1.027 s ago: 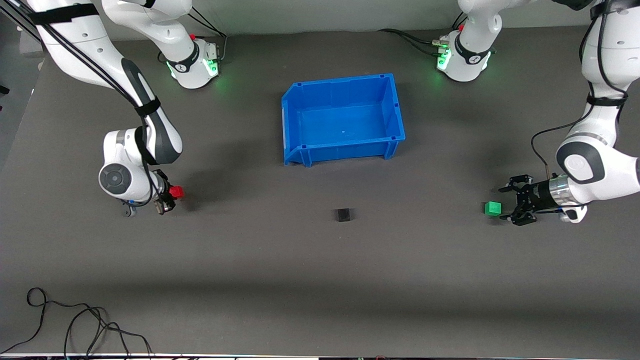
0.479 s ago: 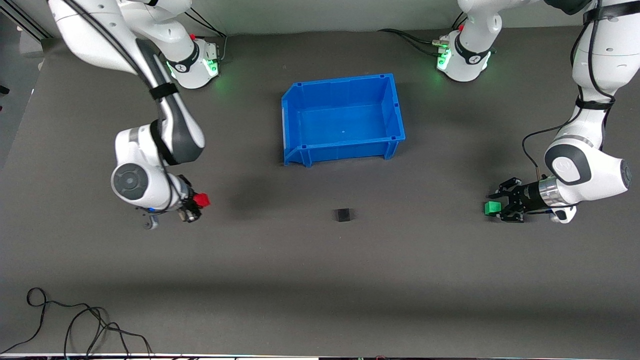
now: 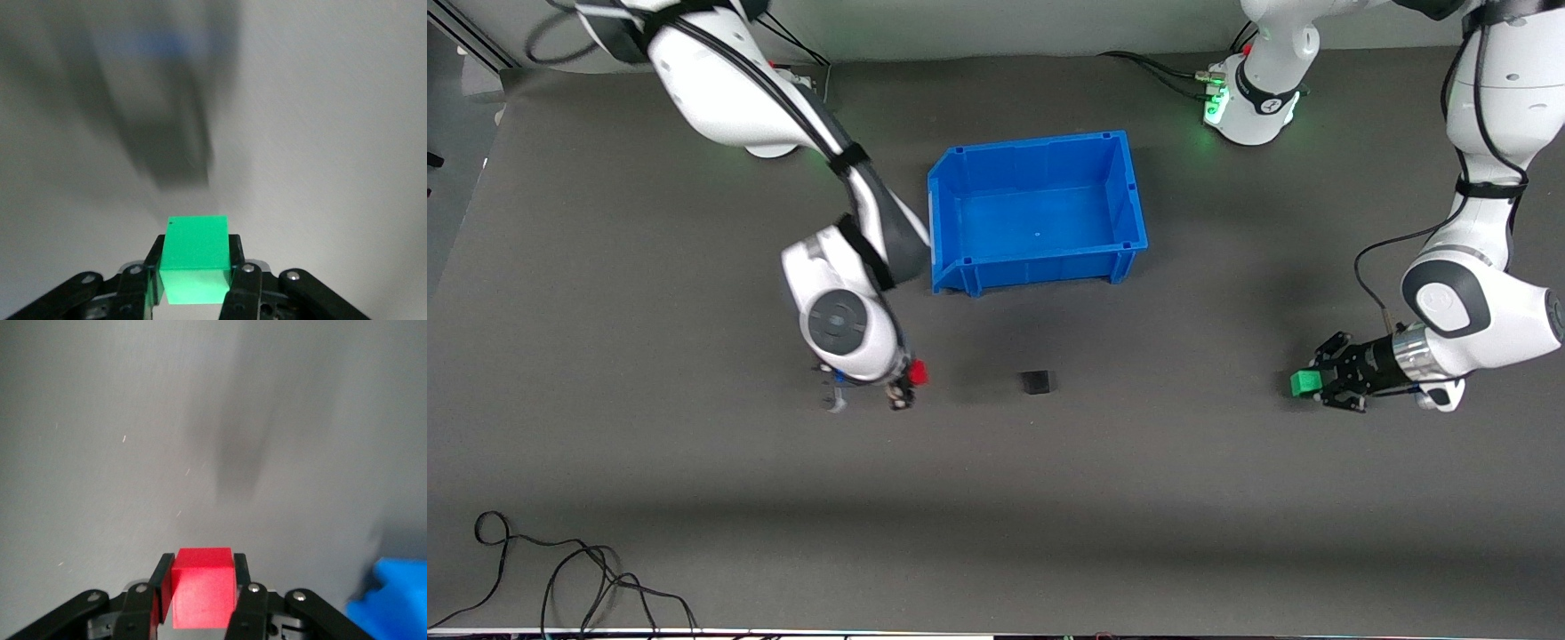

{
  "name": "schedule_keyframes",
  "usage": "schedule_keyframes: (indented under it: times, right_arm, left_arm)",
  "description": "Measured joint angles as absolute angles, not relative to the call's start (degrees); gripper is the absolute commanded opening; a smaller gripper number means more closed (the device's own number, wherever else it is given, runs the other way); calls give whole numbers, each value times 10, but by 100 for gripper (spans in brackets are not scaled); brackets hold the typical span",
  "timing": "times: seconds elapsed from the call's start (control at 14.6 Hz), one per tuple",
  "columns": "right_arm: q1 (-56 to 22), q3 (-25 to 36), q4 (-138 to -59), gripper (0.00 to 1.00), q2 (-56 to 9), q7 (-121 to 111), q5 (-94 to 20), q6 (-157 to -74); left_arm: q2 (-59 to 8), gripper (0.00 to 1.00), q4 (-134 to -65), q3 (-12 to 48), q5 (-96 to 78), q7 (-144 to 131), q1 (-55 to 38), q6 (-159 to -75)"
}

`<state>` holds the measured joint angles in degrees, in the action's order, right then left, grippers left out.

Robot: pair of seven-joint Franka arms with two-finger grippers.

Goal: Attach green and red cubes to black cube
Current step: 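Carry the red cube and the green cube toward the black cube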

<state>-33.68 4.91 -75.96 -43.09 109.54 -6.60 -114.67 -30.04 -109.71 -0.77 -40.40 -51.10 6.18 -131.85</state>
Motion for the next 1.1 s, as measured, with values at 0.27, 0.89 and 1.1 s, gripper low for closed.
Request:
schedule_keyframes:
  times: [0.27, 0.89, 1.1]
  right_arm:
    - [-335, 27, -666, 14, -517, 1157, -73, -1169]
    - [-387, 13, -642, 15, -578, 1220, -73, -1260]
    - [-389, 12, -640, 15, -579, 1223, -73, -1260]
  left_arm:
    - [-300, 33, -1055, -4, -404, -643, -17, -1320]
    - [-336, 30, -1037, -2, -467, -759, -198, -1408]
    - [-356, 30, -1035, -2, -510, -766, -244, -1451]
